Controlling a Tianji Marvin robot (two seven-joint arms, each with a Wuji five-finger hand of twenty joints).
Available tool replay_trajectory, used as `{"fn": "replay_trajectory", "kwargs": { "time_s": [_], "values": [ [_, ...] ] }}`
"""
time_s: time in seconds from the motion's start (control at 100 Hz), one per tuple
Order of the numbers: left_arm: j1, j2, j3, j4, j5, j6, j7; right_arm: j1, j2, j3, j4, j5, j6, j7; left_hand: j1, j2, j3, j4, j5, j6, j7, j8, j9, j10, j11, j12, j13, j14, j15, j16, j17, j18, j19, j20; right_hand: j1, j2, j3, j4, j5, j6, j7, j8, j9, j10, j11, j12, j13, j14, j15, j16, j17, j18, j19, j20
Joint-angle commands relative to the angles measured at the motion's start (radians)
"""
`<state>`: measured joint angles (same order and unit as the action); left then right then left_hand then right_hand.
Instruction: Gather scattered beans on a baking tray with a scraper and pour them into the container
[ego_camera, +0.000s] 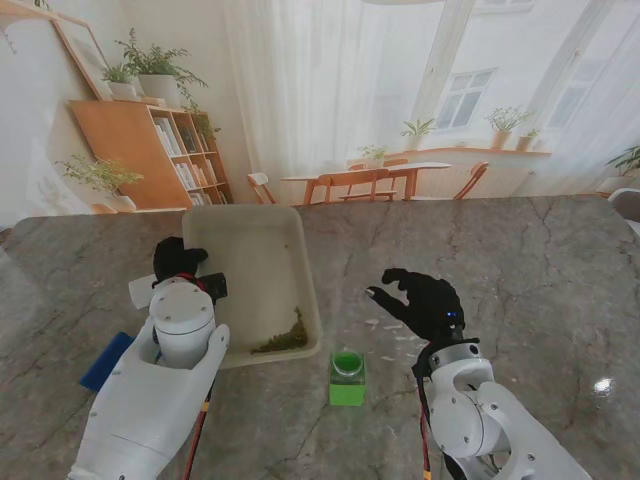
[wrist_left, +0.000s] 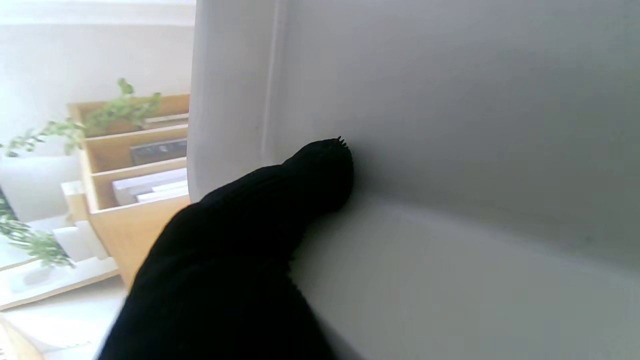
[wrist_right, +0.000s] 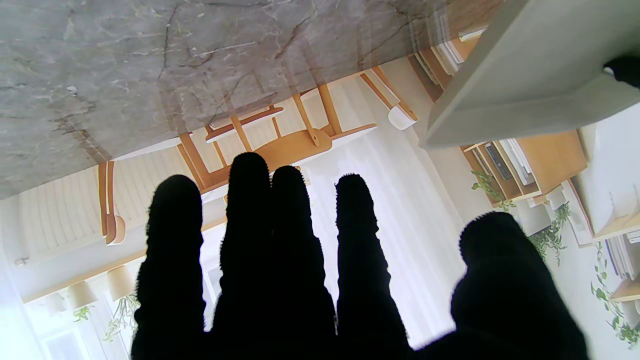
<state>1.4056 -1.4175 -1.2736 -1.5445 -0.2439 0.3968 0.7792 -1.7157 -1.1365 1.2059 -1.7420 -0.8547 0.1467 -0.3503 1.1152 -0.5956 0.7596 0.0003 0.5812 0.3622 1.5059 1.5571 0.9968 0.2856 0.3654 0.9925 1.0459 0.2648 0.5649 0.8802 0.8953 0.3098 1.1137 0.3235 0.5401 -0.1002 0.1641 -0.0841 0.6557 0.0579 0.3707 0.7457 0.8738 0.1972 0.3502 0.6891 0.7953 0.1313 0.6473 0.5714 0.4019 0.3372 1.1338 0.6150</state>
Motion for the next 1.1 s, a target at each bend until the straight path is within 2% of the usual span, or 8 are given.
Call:
{"fn": "replay_trajectory", "kwargs": {
  "time_s": [0.0,0.29,0.46,0.85,1.09],
  "values": [
    [-0.019,-0.003,0.008,-0.041,-0.004,-0.005,-0.003,-0.006,-0.002,0.004,-0.004,0.004,0.002,0.015,0.051,0.009,0.115,0.104,0.008,0.009,-0.003,0.013,0.066,-0.136,0.079,0.022,0.052,-0.093,0.040,0.023,0.066,-0.158,0.118,0.089,0.013,0.028,-0.018,0.034,0.015,-0.017,0.012,-0.013,0.002,0.007,0.009,0.014,0.000,-0.002,0.006,0.006,-0.018,0.018,-0.003,-0.002],
    [-0.042,0.001,0.026,-0.120,0.019,0.025,-0.023,-0.012,-0.001,0.011,-0.009,0.003,-0.010,0.016,0.048,0.013,0.107,0.113,0.008,-0.003,-0.003,0.013,0.062,-0.142,0.075,0.021,0.049,-0.098,0.031,0.024,0.063,-0.168,0.106,0.098,0.014,0.027,-0.021,0.034,0.015,-0.017,0.013,-0.013,0.001,0.007,0.009,0.014,-0.002,-0.002,0.006,0.005,-0.017,0.018,-0.002,-0.002],
    [-0.053,0.003,0.038,-0.158,0.026,0.042,-0.037,-0.027,0.009,0.039,-0.043,-0.033,-0.051,0.038,0.049,0.015,0.102,0.113,0.007,-0.004,-0.003,0.013,0.061,-0.142,0.073,0.021,0.047,-0.097,0.027,0.025,0.061,-0.169,0.101,0.102,0.015,0.027,-0.021,0.035,0.013,-0.019,0.011,-0.013,0.001,0.005,0.008,0.014,-0.001,-0.005,0.004,0.004,-0.016,0.018,-0.002,-0.002],
    [-0.057,0.006,0.072,-0.209,0.060,0.096,-0.080,-0.117,0.034,0.179,-0.203,-0.162,-0.202,0.097,0.056,0.016,0.091,0.110,0.003,-0.002,-0.006,0.013,0.056,-0.138,0.068,0.019,0.046,-0.095,0.022,0.023,0.059,-0.163,0.094,0.109,0.017,0.029,-0.023,0.035,0.016,-0.025,0.014,-0.012,0.005,0.000,0.007,0.013,0.004,-0.007,0.000,0.003,-0.010,0.016,-0.003,-0.002],
    [-0.053,0.008,0.102,-0.231,0.063,0.085,-0.089,-0.168,0.046,0.251,-0.276,-0.219,-0.325,0.127,0.059,0.018,0.086,0.108,0.001,-0.002,-0.007,0.013,0.054,-0.137,0.067,0.018,0.042,-0.095,0.020,0.021,0.059,-0.164,0.092,0.111,0.017,0.033,-0.022,0.036,0.016,-0.031,0.016,-0.011,0.004,-0.003,0.007,0.013,0.003,-0.014,-0.005,0.001,-0.006,0.013,-0.005,-0.003]
  ]
}}
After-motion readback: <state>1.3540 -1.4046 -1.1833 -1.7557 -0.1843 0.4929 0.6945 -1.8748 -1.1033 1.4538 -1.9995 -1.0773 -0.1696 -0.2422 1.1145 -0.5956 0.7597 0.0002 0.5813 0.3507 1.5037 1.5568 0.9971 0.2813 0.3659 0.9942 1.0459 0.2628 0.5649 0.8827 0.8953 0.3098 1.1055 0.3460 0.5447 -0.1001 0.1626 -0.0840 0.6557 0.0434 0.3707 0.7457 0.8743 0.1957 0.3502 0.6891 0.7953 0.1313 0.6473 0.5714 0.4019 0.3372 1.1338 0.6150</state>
